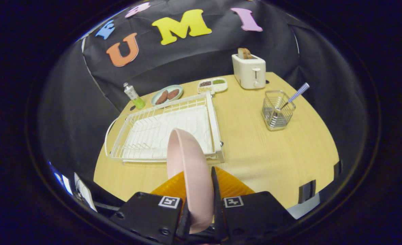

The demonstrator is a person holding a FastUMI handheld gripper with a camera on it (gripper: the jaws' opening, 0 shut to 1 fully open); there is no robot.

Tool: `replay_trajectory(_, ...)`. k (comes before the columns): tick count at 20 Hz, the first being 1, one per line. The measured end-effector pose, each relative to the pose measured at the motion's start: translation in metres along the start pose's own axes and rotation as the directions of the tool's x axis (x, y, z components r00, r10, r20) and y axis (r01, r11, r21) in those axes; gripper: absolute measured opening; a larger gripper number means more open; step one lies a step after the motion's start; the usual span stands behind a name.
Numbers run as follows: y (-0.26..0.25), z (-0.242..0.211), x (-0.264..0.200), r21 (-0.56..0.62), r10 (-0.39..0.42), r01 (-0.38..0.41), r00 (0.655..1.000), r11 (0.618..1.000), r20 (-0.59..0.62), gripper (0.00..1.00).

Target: Take the plate from the dish rack, then take the spoon from the basket and place it into the plate.

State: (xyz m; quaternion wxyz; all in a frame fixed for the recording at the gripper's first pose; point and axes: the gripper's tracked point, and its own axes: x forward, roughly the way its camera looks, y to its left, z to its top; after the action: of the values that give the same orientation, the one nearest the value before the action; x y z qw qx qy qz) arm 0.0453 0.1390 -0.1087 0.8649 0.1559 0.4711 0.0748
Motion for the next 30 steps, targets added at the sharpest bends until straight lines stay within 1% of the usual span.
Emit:
replay_trajectory(2,-0.009,-0.013,0.010,0.051,0.040,-0.039,0.999,0.998,-0.017,0.33)
replay_trajectory(5,-0.017,-0.030,0.022,0.091,0.090,-0.087,0.996,0.992,-0.024,0.33)
replay_trajectory(8,-0.015,-0.043,0.032,0.157,0.163,-0.152,0.985,0.976,-0.057,0.33)
replay_trajectory(12,-0.018,-0.049,0.045,0.211,0.233,-0.216,0.971,0.953,-0.058,0.35)
replay_trajectory(14,-0.023,-0.053,0.054,0.239,0.249,-0.226,0.966,0.944,-0.071,0.37)
replay_trajectory(16,-0.028,-0.050,0.056,0.241,0.251,-0.228,0.966,0.944,-0.069,0.39)
replay_trajectory(19,-0.032,-0.041,0.056,0.207,0.250,-0.236,0.967,0.949,-0.046,0.47)
replay_trajectory(20,-0.033,-0.039,0.052,0.190,0.245,-0.236,0.969,0.953,-0.028,0.49)
replay_trajectory(22,-0.042,-0.028,0.042,0.124,0.217,-0.221,0.975,0.967,0.040,0.52)
replay_trajectory(24,-0.056,-0.013,0.024,0.038,0.170,-0.177,0.976,0.983,0.138,0.57)
replay_trajectory(25,-0.064,-0.006,0.011,-0.004,0.147,-0.149,0.970,0.989,0.194,0.64)
replay_trajectory(27,-0.082,0.010,-0.014,-0.075,0.102,-0.083,0.947,0.994,0.304,0.70)
replay_trajectory(29,-0.104,0.022,-0.037,-0.146,0.058,0.002,0.912,0.989,0.406,0.70)
replay_trajectory(30,-0.113,0.026,-0.046,-0.182,0.044,0.042,0.895,0.982,0.444,0.75)
